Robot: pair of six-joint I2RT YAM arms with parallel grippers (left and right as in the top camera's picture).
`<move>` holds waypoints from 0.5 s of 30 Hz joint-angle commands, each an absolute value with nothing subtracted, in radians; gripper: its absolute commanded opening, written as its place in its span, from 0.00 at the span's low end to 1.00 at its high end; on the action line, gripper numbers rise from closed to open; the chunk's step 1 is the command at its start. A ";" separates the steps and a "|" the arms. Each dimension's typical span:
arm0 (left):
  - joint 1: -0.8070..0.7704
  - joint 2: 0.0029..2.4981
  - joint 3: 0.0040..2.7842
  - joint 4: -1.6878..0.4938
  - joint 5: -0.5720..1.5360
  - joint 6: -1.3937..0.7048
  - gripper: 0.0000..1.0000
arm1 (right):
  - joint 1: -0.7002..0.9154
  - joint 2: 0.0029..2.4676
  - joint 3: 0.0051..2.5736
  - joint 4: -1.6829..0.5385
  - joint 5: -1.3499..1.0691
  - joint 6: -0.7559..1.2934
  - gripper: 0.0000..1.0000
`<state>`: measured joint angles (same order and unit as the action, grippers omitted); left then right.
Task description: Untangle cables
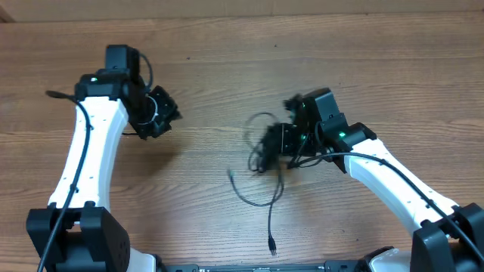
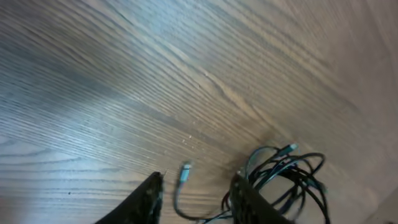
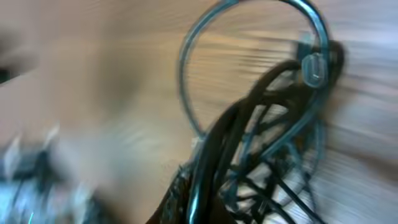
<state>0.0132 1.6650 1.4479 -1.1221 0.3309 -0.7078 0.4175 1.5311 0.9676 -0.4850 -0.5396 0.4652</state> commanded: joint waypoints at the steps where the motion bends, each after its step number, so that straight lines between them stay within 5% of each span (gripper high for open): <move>1: -0.017 1.647 1.439 -1.119 0.300 -0.690 0.41 | 0.417 1.531 0.975 -0.435 -0.962 0.165 0.04; 5: -0.017 1.647 1.439 -1.123 0.300 -0.672 0.50 | 0.417 1.532 0.975 -0.484 -0.836 0.149 0.08; 8: -0.017 1.647 1.439 -1.122 0.300 -0.672 0.58 | 0.417 1.532 0.975 -0.548 -0.649 0.193 0.51; 9: -0.017 1.647 1.439 -1.122 0.300 -0.672 0.60 | 0.417 1.532 0.975 -0.596 -0.491 0.257 0.78; 10: -0.017 1.647 1.439 -1.122 0.300 -0.672 0.61 | 0.417 1.532 0.975 -0.619 -0.413 0.290 0.90; 15: -0.018 1.647 1.439 -1.122 0.300 -0.672 0.66 | 0.417 1.532 0.975 -0.656 -0.289 0.373 0.98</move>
<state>-0.0162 1.6650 1.4464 -1.1225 0.3099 -0.6815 0.4194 1.5311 0.9691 -0.6579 -0.4053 0.3092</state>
